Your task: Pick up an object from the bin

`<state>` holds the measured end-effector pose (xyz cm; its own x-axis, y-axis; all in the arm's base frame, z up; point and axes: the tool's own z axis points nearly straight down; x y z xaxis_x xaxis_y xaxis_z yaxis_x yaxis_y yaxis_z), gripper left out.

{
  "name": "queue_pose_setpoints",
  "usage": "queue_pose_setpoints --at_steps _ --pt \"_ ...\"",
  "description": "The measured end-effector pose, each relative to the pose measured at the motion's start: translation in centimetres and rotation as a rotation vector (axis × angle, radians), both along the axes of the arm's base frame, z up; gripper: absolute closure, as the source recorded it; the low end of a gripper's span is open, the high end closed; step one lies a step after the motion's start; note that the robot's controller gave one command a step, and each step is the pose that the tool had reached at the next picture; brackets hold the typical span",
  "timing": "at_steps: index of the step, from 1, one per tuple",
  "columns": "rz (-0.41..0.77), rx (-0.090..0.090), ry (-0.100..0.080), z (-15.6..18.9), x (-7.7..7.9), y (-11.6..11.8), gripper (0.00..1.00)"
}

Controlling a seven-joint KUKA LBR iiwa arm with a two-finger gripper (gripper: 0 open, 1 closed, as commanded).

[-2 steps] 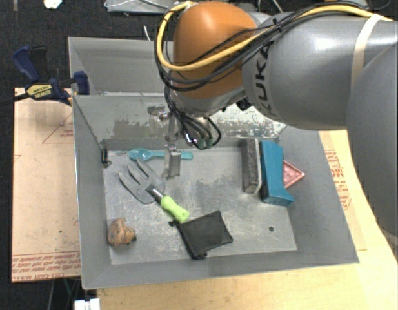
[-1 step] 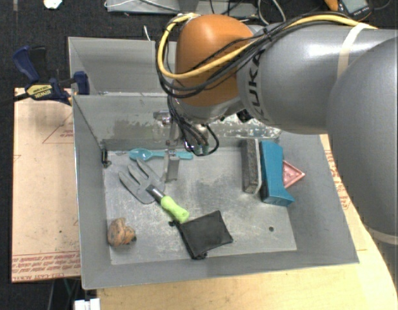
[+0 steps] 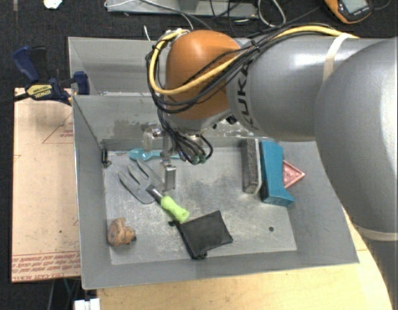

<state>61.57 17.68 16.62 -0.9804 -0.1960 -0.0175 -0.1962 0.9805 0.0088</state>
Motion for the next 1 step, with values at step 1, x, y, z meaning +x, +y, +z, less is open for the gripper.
queue_pose_setpoints --at_steps 1 --pt "0.136 -0.002 -0.003 -1.92 -0.98 0.24 0.00"
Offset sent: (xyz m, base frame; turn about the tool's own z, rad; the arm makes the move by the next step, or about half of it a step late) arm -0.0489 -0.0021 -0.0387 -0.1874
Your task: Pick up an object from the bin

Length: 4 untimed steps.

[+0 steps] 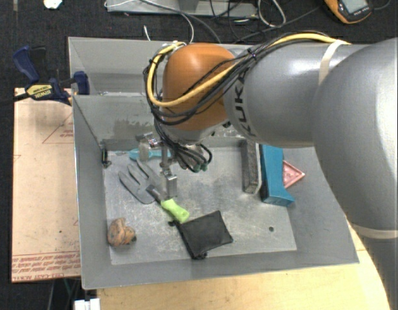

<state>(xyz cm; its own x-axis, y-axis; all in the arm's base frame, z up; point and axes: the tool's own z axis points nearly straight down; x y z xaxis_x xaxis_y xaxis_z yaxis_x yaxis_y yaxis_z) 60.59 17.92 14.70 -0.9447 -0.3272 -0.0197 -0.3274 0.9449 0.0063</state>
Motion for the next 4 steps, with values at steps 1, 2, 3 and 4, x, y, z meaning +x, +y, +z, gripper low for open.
queue_pose_setpoints --at_steps 1,2,3,4 --pt "-0.295 0.004 0.006 -0.8 -1.5 -0.1 0.00" --pt "-0.282 0.000 0.017 0.2 -2.2 -0.7 0.00" --pt "-0.155 0.006 -0.004 -1.1 -1.3 -2.2 0.00" --pt "-0.237 0.005 0.008 -3.2 -4.0 -4.5 0.00"
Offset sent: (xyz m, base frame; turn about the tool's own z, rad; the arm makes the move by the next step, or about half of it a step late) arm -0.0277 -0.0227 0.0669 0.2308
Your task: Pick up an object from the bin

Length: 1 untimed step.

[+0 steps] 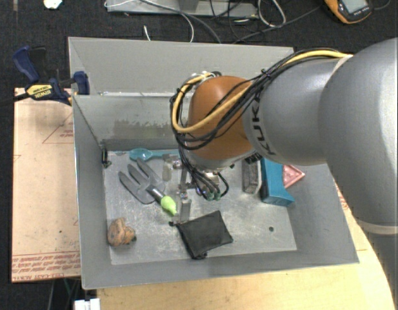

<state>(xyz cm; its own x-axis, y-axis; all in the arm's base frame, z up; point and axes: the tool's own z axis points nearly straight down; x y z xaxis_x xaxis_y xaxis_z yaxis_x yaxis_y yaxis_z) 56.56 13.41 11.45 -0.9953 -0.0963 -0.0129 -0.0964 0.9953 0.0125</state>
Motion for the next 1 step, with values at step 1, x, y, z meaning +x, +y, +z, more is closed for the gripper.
queue_pose_setpoints --at_steps 1 --pt "-0.014 0.001 -0.004 -3.91 -1.72 -0.57 0.00"
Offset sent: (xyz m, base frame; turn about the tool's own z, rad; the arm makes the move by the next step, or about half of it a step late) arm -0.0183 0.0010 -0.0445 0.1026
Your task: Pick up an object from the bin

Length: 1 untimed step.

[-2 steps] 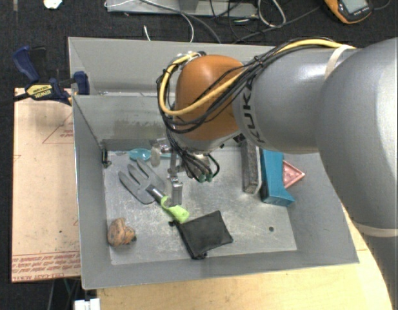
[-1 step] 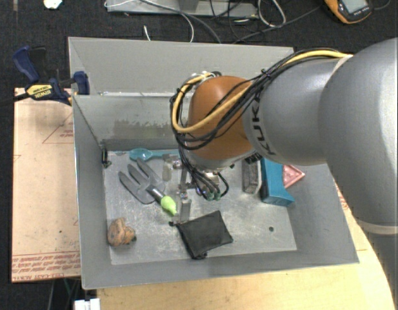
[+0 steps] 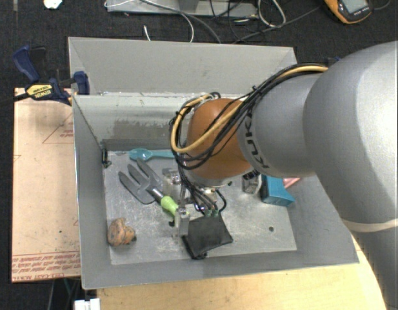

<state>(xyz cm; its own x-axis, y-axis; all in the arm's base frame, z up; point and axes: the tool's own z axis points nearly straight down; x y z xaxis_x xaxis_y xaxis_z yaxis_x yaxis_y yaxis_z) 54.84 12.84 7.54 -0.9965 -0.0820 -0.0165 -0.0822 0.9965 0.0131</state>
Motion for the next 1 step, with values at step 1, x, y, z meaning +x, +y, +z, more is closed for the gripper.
queue_pose_setpoints --at_steps 1 --pt "-0.067 0.004 -0.015 -0.89 0.18 0.49 1.00"
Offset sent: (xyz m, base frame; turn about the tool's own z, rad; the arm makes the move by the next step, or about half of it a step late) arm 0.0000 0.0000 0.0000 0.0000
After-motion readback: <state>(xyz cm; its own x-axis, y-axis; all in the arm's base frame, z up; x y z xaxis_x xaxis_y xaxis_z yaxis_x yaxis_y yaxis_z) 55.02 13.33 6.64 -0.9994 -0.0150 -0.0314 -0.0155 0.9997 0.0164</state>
